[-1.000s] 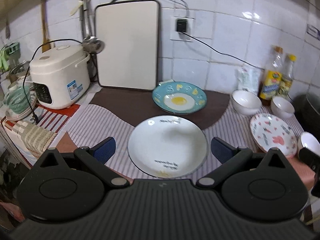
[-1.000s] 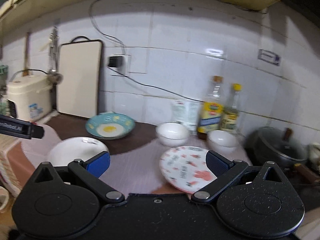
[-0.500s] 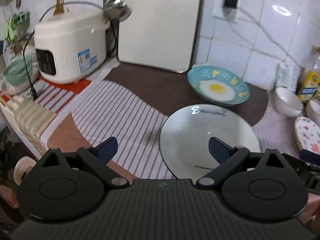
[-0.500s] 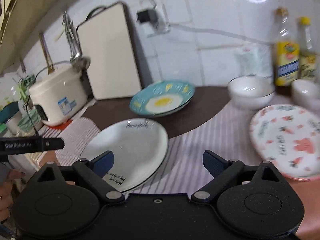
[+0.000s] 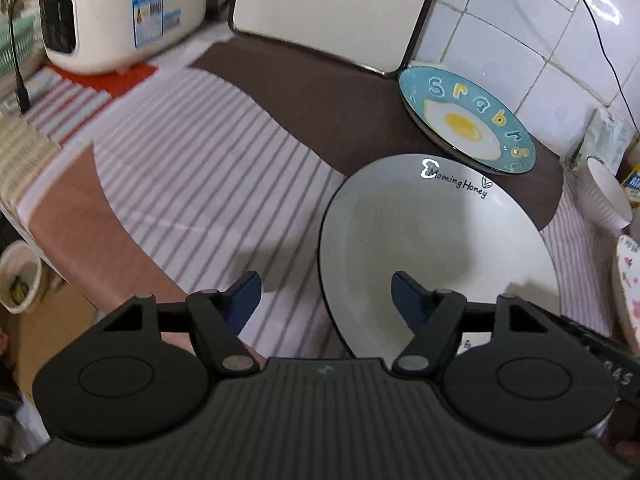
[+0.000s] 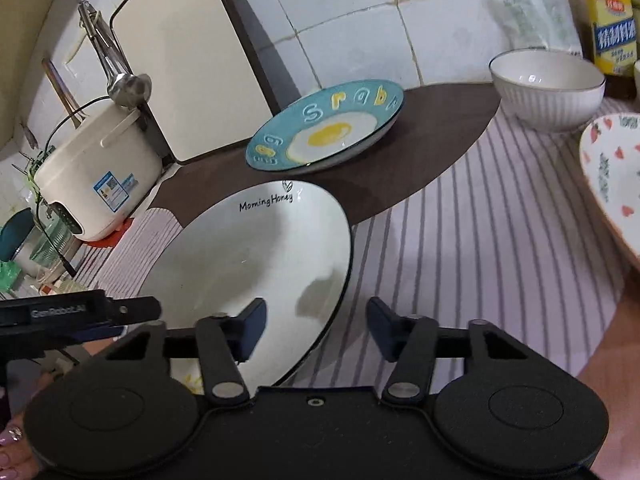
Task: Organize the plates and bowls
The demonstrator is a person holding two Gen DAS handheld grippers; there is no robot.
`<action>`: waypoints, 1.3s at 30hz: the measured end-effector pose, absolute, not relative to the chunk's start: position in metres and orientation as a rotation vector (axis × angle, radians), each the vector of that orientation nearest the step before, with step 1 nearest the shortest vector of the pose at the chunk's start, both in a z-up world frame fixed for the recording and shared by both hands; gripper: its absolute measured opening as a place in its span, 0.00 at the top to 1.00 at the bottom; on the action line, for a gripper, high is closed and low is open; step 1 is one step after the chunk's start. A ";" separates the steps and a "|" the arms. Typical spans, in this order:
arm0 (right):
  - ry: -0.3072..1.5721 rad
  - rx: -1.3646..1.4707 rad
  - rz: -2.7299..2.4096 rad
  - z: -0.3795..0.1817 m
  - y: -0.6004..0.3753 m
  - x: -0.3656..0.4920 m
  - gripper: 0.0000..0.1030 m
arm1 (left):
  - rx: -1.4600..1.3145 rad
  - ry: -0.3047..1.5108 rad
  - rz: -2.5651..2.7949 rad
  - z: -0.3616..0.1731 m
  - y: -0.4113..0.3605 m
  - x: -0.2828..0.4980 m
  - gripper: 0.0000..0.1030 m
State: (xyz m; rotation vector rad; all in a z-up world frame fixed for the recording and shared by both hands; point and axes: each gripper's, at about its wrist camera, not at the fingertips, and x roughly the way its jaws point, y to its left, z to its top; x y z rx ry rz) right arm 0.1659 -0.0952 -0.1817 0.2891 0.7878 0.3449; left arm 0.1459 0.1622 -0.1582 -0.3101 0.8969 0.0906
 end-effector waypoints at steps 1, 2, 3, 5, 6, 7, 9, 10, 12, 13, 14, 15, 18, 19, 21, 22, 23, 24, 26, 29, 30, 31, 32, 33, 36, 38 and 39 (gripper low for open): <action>0.789 0.294 0.339 -0.182 -0.095 0.168 0.53 | -0.320 0.901 0.085 -0.159 0.162 0.147 0.37; 0.792 0.306 0.331 -0.183 -0.096 0.169 0.58 | -0.321 0.904 0.083 -0.159 0.162 0.148 0.42; 0.795 0.316 0.327 -0.184 -0.097 0.170 0.60 | -0.317 0.908 0.082 -0.160 0.161 0.149 0.44; 0.809 0.336 0.321 -0.185 -0.100 0.172 0.66 | -0.321 0.915 0.078 -0.162 0.161 0.149 0.50; 0.811 0.340 0.322 -0.185 -0.101 0.173 0.67 | -0.332 0.917 0.074 -0.163 0.161 0.149 0.50; 0.813 0.339 0.325 -0.185 -0.101 0.173 0.69 | -0.349 0.920 0.068 -0.164 0.162 0.149 0.51; 0.817 0.333 0.324 -0.186 -0.102 0.174 0.73 | -0.370 0.930 0.063 -0.166 0.163 0.149 0.54; 0.819 0.329 0.323 -0.186 -0.101 0.175 0.77 | -0.371 0.938 0.065 -0.168 0.163 0.149 0.55; 0.826 0.331 0.329 -0.187 -0.101 0.177 0.82 | -0.353 0.936 0.067 -0.167 0.160 0.150 0.57; 0.827 0.330 0.328 -0.187 -0.100 0.178 0.83 | -0.347 0.938 0.063 -0.167 0.157 0.150 0.59; 0.827 0.331 0.328 -0.187 -0.100 0.178 0.83 | -0.343 0.939 0.059 -0.167 0.155 0.151 0.61; 0.827 0.336 0.330 -0.187 -0.101 0.179 0.83 | -0.343 0.939 0.055 -0.167 0.154 0.151 0.63; 0.833 0.327 0.337 -0.186 -0.101 0.180 0.83 | -0.309 0.939 0.067 -0.166 0.146 0.152 0.66; 0.830 0.307 0.335 -0.185 -0.100 0.179 0.83 | -0.279 0.940 0.069 -0.165 0.142 0.152 0.67; 0.808 0.258 0.340 -0.179 -0.097 0.174 0.83 | -0.250 0.933 0.068 -0.162 0.137 0.150 0.67; 0.806 0.235 0.337 -0.175 -0.098 0.172 0.82 | -0.253 0.935 0.055 -0.160 0.136 0.149 0.67; 0.802 0.223 0.336 -0.173 -0.101 0.170 0.82 | -0.257 0.940 0.042 -0.160 0.135 0.148 0.67; 0.791 0.224 0.336 -0.170 -0.104 0.168 0.82 | -0.258 0.943 0.029 -0.159 0.133 0.147 0.67; 0.772 0.238 0.326 -0.166 -0.116 0.162 0.82 | -0.248 0.932 0.003 -0.156 0.125 0.144 0.67; 0.749 0.237 0.308 -0.159 -0.131 0.152 0.82 | -0.227 0.911 -0.025 -0.148 0.107 0.140 0.67; 0.743 0.227 0.303 -0.157 -0.136 0.148 0.82 | -0.222 0.907 -0.034 -0.146 0.102 0.140 0.67; 0.738 0.220 0.297 -0.155 -0.141 0.144 0.81 | -0.215 0.904 -0.045 -0.145 0.097 0.140 0.67; 0.733 0.220 0.290 -0.153 -0.147 0.141 0.81 | -0.208 0.904 -0.057 -0.143 0.092 0.141 0.67; 0.730 0.228 0.285 -0.152 -0.153 0.138 0.80 | -0.202 0.904 -0.069 -0.142 0.087 0.142 0.67; 0.720 0.236 0.266 -0.151 -0.167 0.134 0.80 | -0.209 0.915 -0.098 -0.143 0.073 0.146 0.67; 0.715 0.232 0.249 -0.151 -0.175 0.133 0.80 | -0.204 0.921 -0.113 -0.146 0.063 0.149 0.67; 0.715 0.234 0.240 -0.151 -0.179 0.134 0.80 | -0.201 0.923 -0.118 -0.148 0.058 0.151 0.67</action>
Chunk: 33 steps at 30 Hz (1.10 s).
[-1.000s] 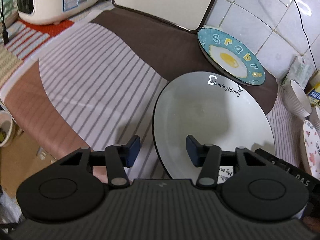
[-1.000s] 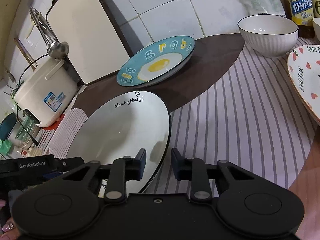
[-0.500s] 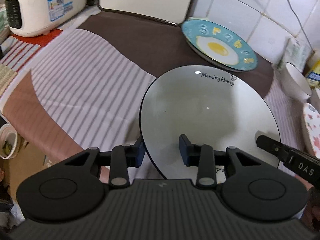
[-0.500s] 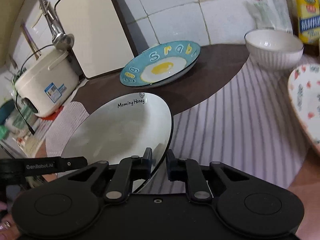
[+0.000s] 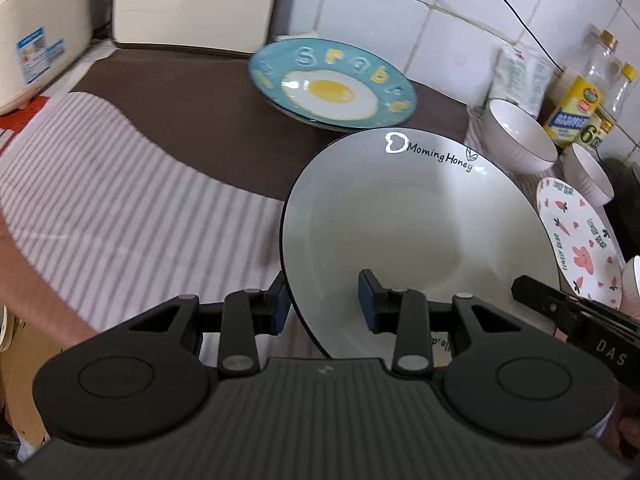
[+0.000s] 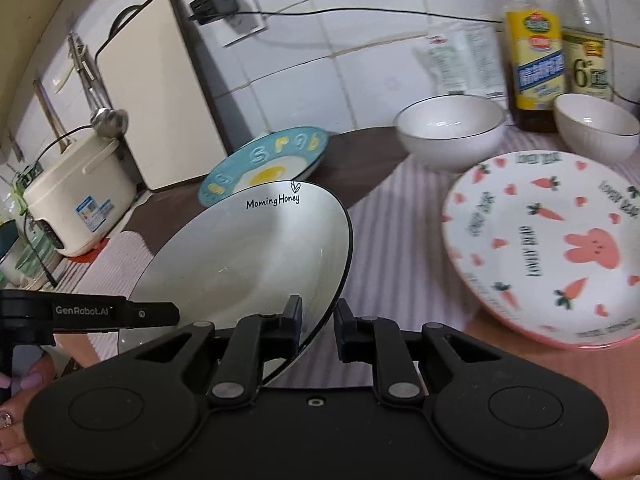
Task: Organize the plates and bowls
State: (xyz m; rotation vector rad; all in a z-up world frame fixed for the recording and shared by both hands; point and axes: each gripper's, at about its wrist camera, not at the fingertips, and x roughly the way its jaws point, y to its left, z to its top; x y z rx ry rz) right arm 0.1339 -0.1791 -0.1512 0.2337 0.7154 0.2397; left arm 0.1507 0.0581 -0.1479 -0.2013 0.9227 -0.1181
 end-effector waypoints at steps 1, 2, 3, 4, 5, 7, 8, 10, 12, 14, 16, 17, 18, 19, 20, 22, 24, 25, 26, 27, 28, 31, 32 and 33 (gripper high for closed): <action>0.716 0.238 0.232 -0.152 -0.182 0.134 0.80 | -0.202 0.926 -0.125 -0.150 0.053 0.151 0.67; 0.715 0.246 0.225 -0.153 -0.186 0.134 0.80 | -0.203 0.931 -0.130 -0.151 0.050 0.153 0.67; 0.715 0.255 0.220 -0.154 -0.190 0.135 0.80 | -0.202 0.935 -0.137 -0.152 0.046 0.155 0.67; 0.719 0.261 0.216 -0.156 -0.193 0.136 0.80 | -0.196 0.936 -0.142 -0.153 0.043 0.156 0.67; 0.724 0.262 0.212 -0.158 -0.193 0.137 0.80 | -0.186 0.935 -0.144 -0.153 0.039 0.157 0.67; 0.732 0.260 0.207 -0.162 -0.194 0.139 0.79 | -0.172 0.937 -0.138 -0.154 0.033 0.161 0.67; 0.735 0.259 0.205 -0.164 -0.193 0.141 0.79 | -0.168 0.937 -0.134 -0.154 0.031 0.163 0.67; 0.737 0.267 0.201 -0.169 -0.193 0.144 0.79 | -0.167 0.939 -0.126 -0.155 0.030 0.167 0.67; 0.740 0.265 0.197 -0.171 -0.191 0.148 0.79 | -0.167 0.939 -0.121 -0.156 0.031 0.172 0.67; 0.739 0.254 0.198 -0.173 -0.189 0.151 0.79 | -0.160 0.939 -0.115 -0.156 0.032 0.176 0.67; 0.736 0.251 0.199 -0.173 -0.187 0.155 0.79 | -0.153 0.939 -0.110 -0.157 0.032 0.180 0.67; 0.738 0.247 0.198 -0.174 -0.186 0.157 0.79 | -0.150 0.940 -0.108 -0.158 0.032 0.182 0.67; 0.738 0.237 0.195 -0.174 -0.185 0.160 0.79 | -0.147 0.944 -0.105 -0.160 0.032 0.184 0.67; 0.739 0.224 0.193 -0.175 -0.184 0.161 0.79 | -0.141 0.952 -0.102 -0.162 0.032 0.185 0.67; 0.740 0.206 0.190 -0.175 -0.182 0.163 0.79 | -0.137 0.959 -0.101 -0.164 0.032 0.187 0.67; 0.734 0.199 0.189 -0.176 -0.182 0.163 0.79 | -0.147 0.957 -0.099 -0.167 0.033 0.187 0.67; 0.737 0.212 0.191 -0.177 -0.184 0.163 0.80 | -0.143 0.952 -0.098 -0.167 0.032 0.187 0.67; 0.735 0.217 0.192 -0.178 -0.185 0.163 0.80 | -0.140 0.950 -0.095 -0.168 0.032 0.186 0.67; 0.734 0.222 0.192 -0.179 -0.186 0.162 0.79 | -0.134 0.950 -0.090 -0.167 0.031 0.186 0.67; 0.738 0.220 0.191 -0.178 -0.186 0.161 0.79 | -0.128 0.954 -0.081 -0.167 0.029 0.185 0.66; 0.743 0.206 0.190 -0.176 -0.184 0.160 0.78 | -0.122 0.957 -0.072 -0.166 0.029 0.185 0.66; 0.733 0.150 0.193 -0.167 -0.180 0.147 0.71 | -0.111 0.965 -0.042 -0.162 0.028 0.180 0.60; 0.725 0.137 0.194 -0.163 -0.181 0.141 0.66 | -0.109 0.960 -0.030 -0.159 0.029 0.176 0.59; 0.723 0.125 0.182 -0.159 -0.183 0.133 0.63 | -0.108 0.955 -0.020 -0.156 0.030 0.172 0.58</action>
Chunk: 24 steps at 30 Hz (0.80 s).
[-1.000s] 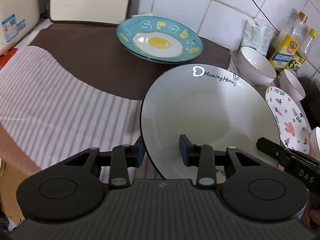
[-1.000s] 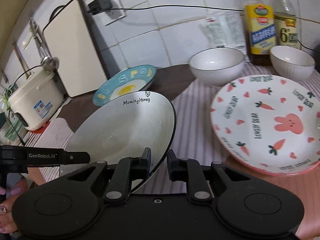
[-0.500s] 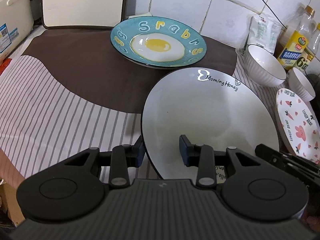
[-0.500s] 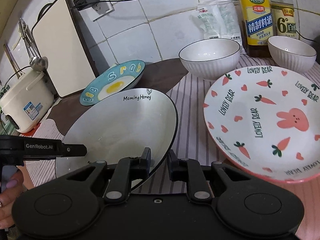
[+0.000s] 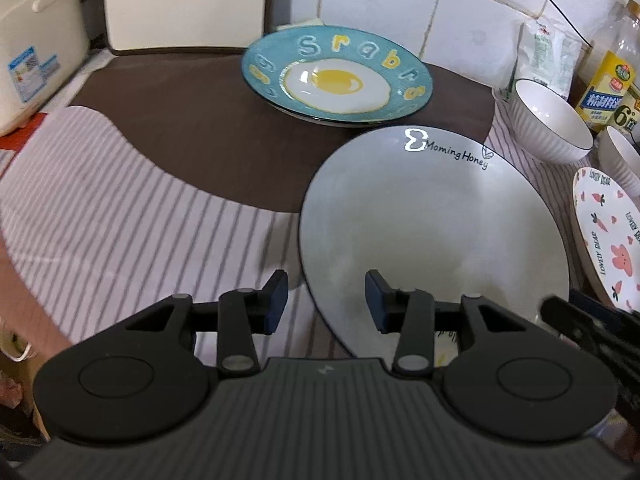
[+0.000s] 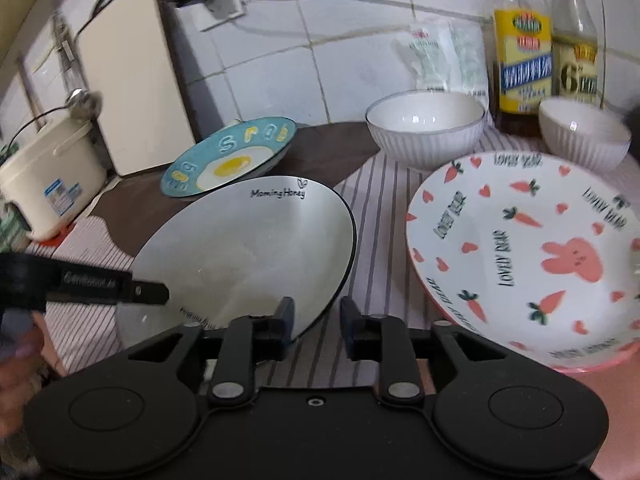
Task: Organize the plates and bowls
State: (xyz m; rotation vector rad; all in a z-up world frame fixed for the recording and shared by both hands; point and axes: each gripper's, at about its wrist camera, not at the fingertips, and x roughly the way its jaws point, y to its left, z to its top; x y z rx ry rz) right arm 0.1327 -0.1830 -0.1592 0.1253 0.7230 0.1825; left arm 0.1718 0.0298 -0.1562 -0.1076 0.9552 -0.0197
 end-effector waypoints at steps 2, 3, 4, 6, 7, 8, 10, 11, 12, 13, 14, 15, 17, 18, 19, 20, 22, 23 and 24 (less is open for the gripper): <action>0.703 0.136 0.185 -0.151 -0.191 0.116 0.59 | -0.116 0.939 0.003 -0.150 0.032 0.163 0.53; 0.690 0.147 0.180 -0.146 -0.196 0.106 0.59 | -0.120 0.925 0.004 -0.146 0.032 0.156 0.53; 0.677 0.158 0.172 -0.141 -0.202 0.097 0.58 | -0.120 0.911 0.005 -0.141 0.031 0.151 0.53; 0.647 0.177 0.149 -0.132 -0.215 0.082 0.56 | -0.119 0.880 0.000 -0.131 0.027 0.140 0.53; 0.633 0.184 0.137 -0.129 -0.221 0.075 0.55 | -0.122 0.861 -0.008 -0.126 0.024 0.134 0.52; 0.618 0.189 0.126 -0.125 -0.227 0.069 0.54 | -0.124 0.841 -0.019 -0.120 0.020 0.127 0.52; 0.582 0.196 0.090 -0.119 -0.240 0.056 0.52 | -0.119 0.810 -0.046 -0.111 0.009 0.120 0.52; 0.570 0.204 0.074 -0.118 -0.244 0.051 0.52 | -0.112 0.795 -0.063 -0.106 0.003 0.116 0.52; 0.560 0.217 0.058 -0.117 -0.251 0.047 0.52 | -0.104 0.779 -0.086 -0.100 -0.005 0.113 0.52; 0.550 0.233 0.037 -0.116 -0.257 0.044 0.52 | -0.100 0.766 -0.106 -0.096 -0.012 0.110 0.52; 0.541 0.244 0.022 -0.116 -0.260 0.041 0.52 | -0.098 0.758 -0.125 -0.093 -0.018 0.108 0.52; 0.535 0.253 0.011 -0.115 -0.264 0.038 0.52 | -0.098 0.751 -0.145 -0.089 -0.025 0.106 0.52; 0.520 0.260 -0.016 -0.114 -0.270 0.033 0.52 | -0.097 0.746 -0.185 -0.084 -0.039 0.103 0.51; 0.511 0.261 -0.025 -0.114 -0.273 0.030 0.52 | -0.094 0.746 -0.201 -0.082 -0.047 0.102 0.51; 0.504 0.268 -0.029 -0.113 -0.276 0.028 0.52 | -0.092 0.746 -0.217 -0.081 -0.055 0.101 0.51; 0.502 0.275 -0.032 -0.113 -0.278 0.027 0.51 | -0.090 0.745 -0.232 -0.080 -0.061 0.099 0.49; 0.495 0.292 -0.042 -0.114 -0.283 0.024 0.49 | -0.086 0.752 -0.265 -0.081 -0.077 0.098 0.47; 0.495 0.300 -0.052 -0.116 -0.286 0.024 0.48 | -0.080 0.758 -0.278 -0.082 -0.085 0.098 0.47; 0.494 0.307 -0.062 -0.118 -0.288 0.023 0.48 | -0.076 0.763 -0.287 -0.085 -0.092 0.098 0.46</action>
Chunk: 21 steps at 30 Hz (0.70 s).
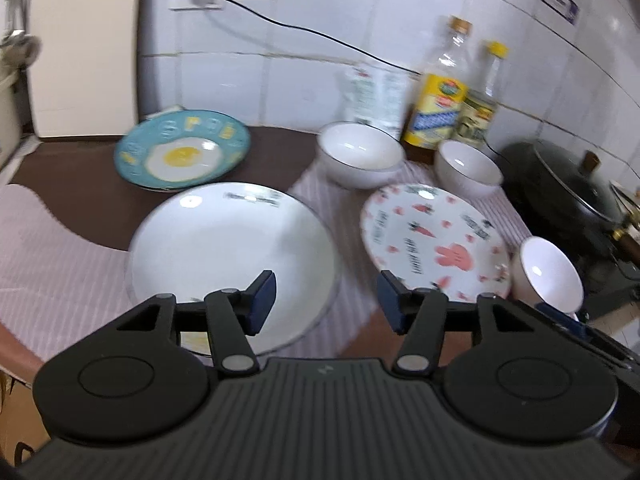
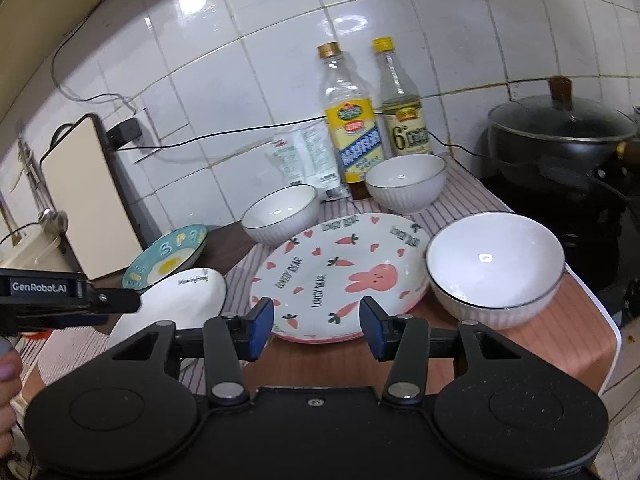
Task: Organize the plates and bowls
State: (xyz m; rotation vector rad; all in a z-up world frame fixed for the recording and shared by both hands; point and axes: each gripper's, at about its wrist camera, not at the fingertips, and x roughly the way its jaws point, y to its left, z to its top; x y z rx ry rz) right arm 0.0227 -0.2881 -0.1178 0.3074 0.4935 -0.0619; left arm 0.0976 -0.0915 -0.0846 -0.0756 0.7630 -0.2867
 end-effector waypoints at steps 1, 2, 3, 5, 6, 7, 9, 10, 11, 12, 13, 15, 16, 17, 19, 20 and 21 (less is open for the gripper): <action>0.491 0.319 -0.078 -0.120 -0.290 0.023 0.48 | -0.069 0.766 -0.296 -0.087 -0.099 0.098 0.46; 0.484 0.337 -0.092 -0.123 -0.293 0.023 0.47 | -0.062 0.766 -0.304 -0.090 -0.106 0.099 0.46; 0.480 0.354 -0.100 -0.126 -0.296 0.024 0.47 | -0.057 0.768 -0.305 -0.093 -0.112 0.100 0.46; 0.488 0.387 -0.121 -0.134 -0.302 0.028 0.47 | -0.055 0.774 -0.310 -0.099 -0.123 0.102 0.46; 0.487 0.400 -0.130 -0.138 -0.305 0.029 0.47 | -0.058 0.777 -0.311 -0.102 -0.129 0.104 0.46; 0.488 0.411 -0.140 -0.142 -0.308 0.030 0.47 | -0.060 0.780 -0.313 -0.105 -0.134 0.106 0.46; 0.497 0.431 -0.144 -0.149 -0.312 0.032 0.47 | -0.060 0.793 -0.318 -0.112 -0.143 0.112 0.46; 0.494 0.440 -0.143 -0.152 -0.315 0.034 0.47 | -0.059 0.803 -0.321 -0.115 -0.147 0.115 0.46; 0.489 0.448 -0.151 -0.156 -0.316 0.036 0.47 | -0.058 0.816 -0.324 -0.119 -0.152 0.118 0.45; 0.489 0.457 -0.158 -0.160 -0.318 0.038 0.47 | -0.056 0.831 -0.323 -0.123 -0.156 0.121 0.45; 0.492 0.471 -0.162 -0.164 -0.319 0.041 0.47 | -0.055 0.847 -0.319 -0.127 -0.160 0.125 0.45; 0.491 0.494 -0.164 -0.172 -0.321 0.046 0.47 | -0.063 0.884 -0.309 -0.134 -0.164 0.133 0.45; 0.485 0.502 -0.167 -0.176 -0.321 0.049 0.47 | -0.073 0.904 -0.305 -0.137 -0.166 0.137 0.45; 0.481 0.503 -0.175 -0.179 -0.320 0.053 0.47 | -0.088 0.925 -0.295 -0.140 -0.167 0.142 0.45; 0.471 0.493 -0.185 -0.183 -0.319 0.058 0.47 | -0.107 0.953 -0.279 -0.145 -0.169 0.150 0.45; 0.468 0.489 -0.195 -0.184 -0.320 0.062 0.47 | -0.111 0.961 -0.274 -0.147 -0.170 0.154 0.44; 0.467 0.488 -0.204 -0.185 -0.320 0.065 0.47 | -0.107 0.972 -0.268 -0.149 -0.173 0.159 0.44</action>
